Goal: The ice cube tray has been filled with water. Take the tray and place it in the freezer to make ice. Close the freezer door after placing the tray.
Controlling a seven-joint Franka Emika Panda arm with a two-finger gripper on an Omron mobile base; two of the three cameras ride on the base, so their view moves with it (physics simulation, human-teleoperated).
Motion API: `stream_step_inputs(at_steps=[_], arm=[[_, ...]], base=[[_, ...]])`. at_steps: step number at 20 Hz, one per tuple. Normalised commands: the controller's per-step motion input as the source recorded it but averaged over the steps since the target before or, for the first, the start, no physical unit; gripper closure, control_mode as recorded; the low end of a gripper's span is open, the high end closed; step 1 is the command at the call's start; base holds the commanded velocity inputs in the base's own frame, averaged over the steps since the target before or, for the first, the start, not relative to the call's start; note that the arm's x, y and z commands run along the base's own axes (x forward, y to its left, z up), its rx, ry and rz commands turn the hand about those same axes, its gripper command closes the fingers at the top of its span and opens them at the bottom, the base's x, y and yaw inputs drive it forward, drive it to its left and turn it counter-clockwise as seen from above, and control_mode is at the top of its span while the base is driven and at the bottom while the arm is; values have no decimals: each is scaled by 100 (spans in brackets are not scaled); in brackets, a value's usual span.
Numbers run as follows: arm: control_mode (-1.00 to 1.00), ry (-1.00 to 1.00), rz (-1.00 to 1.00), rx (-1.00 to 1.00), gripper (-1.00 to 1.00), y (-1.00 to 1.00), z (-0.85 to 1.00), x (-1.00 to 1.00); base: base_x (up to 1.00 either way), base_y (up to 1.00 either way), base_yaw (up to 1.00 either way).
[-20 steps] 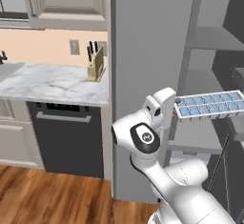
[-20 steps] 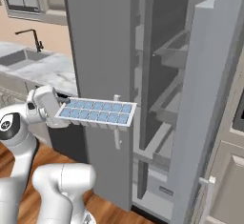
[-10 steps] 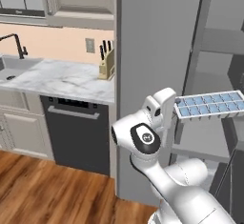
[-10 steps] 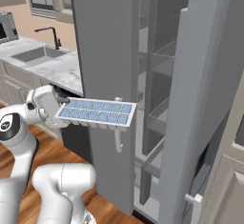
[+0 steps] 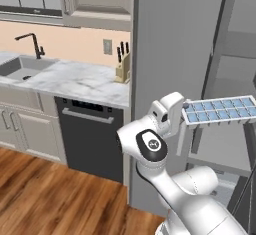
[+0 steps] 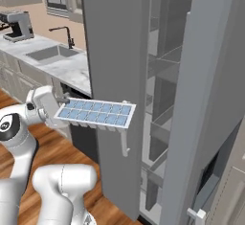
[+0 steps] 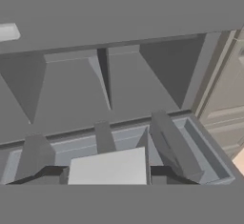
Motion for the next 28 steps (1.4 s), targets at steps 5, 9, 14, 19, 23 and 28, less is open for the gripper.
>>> stream_step_inputs(at_steps=[5, 9, 14, 19, 23, 28], arm=[[100, 0, 0, 0, 100, 0, 0, 0], [-100, 0, 0, 0, 100, -5, 0, 0], [-100, -1, -7, -1, 100, -16, 0, 0], [-100, 0, -13, -2, 100, -8, 0, 0], [-100, 0, -14, -2, 100, -1, 0, 3], [-100, 0, -4, 0, 100, -1, 3, 10]], base=[[2, -26, 8], [1, -15, 0], [0, 0, 0], [0, 0, 0], [0, 0, 0], [0, 0, 0]])
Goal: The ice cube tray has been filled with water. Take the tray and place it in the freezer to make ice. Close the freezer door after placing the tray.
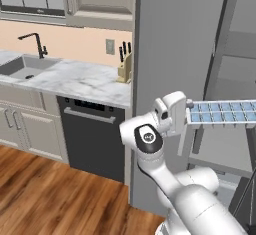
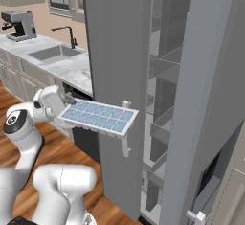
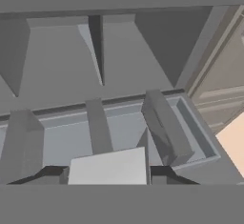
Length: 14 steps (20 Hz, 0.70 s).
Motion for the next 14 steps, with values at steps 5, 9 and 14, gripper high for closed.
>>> stream_step_inputs(at_steps=[5, 9, 14], arm=[[-100, 2, 3, 0, 100, -11, 18, 0], [-100, 7, 12, 0, 100, -10, 15, 0], [-100, 1, 19, 0, 100, -7, 7, 0]], base=[[0, 0, 0], [0, 0, 0], [0, 0, 0]])
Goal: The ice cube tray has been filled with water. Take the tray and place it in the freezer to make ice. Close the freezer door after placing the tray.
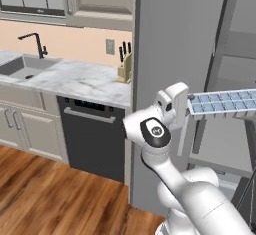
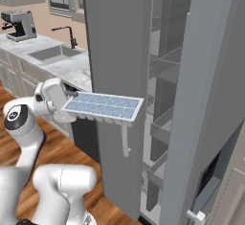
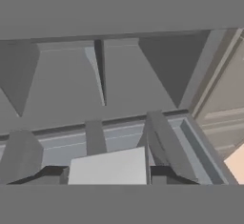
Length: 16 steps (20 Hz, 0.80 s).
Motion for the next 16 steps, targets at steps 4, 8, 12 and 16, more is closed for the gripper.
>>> stream_step_inputs(at_steps=[4, 8, 12, 16], arm=[[-100, 0, 27, 0, 100, -10, 14, 0], [-100, 0, 27, 0, 100, -12, 14, -4], [-100, -1, 17, -1, 100, -21, 20, -25], [-100, 0, 10, 0, 100, -28, 26, -21]], base=[[0, 0, 0], [0, 0, 0], [0, 0, 0], [0, 0, 0]])
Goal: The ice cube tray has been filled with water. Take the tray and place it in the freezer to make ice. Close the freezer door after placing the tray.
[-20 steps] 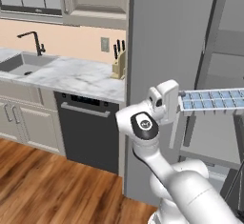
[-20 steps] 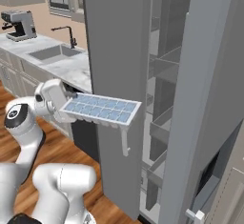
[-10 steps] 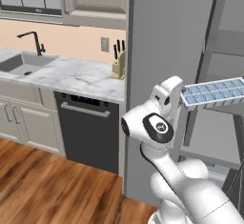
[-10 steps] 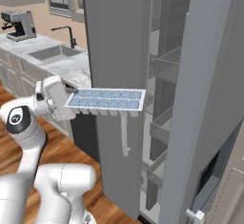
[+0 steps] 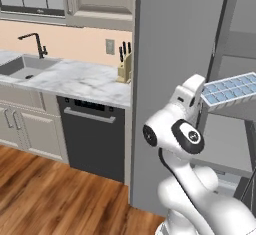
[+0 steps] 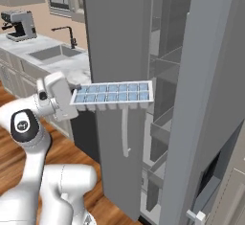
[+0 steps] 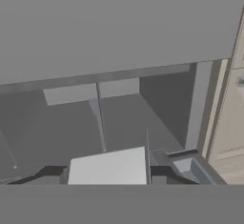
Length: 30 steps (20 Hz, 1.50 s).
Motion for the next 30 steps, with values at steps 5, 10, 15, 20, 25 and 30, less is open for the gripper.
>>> stream_step_inputs(at_steps=[5, 10, 15, 20, 25, 30], arm=[[-100, 8, 9, 0, 100, -15, 32, -4], [-100, 9, 13, 0, 100, -17, 33, 0], [-100, 4, 16, 0, 100, -23, 29, 0], [-100, 4, 15, 0, 100, -24, 24, 0], [-100, 6, 12, 0, 100, -22, 20, 0], [-100, 4, 3, 0, 100, -29, 15, 0]], base=[[0, 0, 0], [0, 0, 0], [0, 0, 0], [0, 0, 0], [0, 0, 0], [0, 0, 0]])
